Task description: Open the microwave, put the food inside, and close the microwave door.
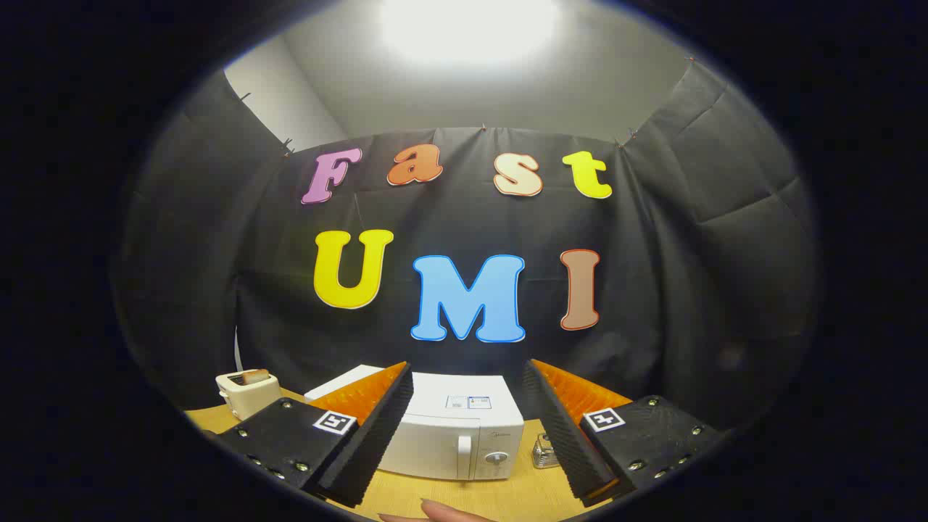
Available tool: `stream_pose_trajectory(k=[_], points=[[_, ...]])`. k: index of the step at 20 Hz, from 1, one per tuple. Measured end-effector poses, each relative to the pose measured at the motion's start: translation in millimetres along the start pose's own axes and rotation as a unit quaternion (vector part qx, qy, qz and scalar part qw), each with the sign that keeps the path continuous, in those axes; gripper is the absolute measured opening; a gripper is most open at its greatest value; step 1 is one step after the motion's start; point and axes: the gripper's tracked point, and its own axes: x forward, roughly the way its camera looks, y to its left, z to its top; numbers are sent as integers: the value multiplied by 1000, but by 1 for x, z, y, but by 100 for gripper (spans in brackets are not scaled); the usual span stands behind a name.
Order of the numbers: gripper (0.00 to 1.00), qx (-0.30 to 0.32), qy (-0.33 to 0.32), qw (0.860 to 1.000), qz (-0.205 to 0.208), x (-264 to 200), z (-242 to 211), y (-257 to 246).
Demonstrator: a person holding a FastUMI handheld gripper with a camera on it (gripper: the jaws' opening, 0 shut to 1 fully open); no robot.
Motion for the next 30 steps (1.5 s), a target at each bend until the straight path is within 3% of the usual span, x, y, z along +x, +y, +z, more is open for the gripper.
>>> stream_pose_trajectory(k=[16, 30], points=[[98, 5, 17, 1000, 1, 14, -29, 0], [99, 7, 83, 996, 14, 72, -166, 0]])
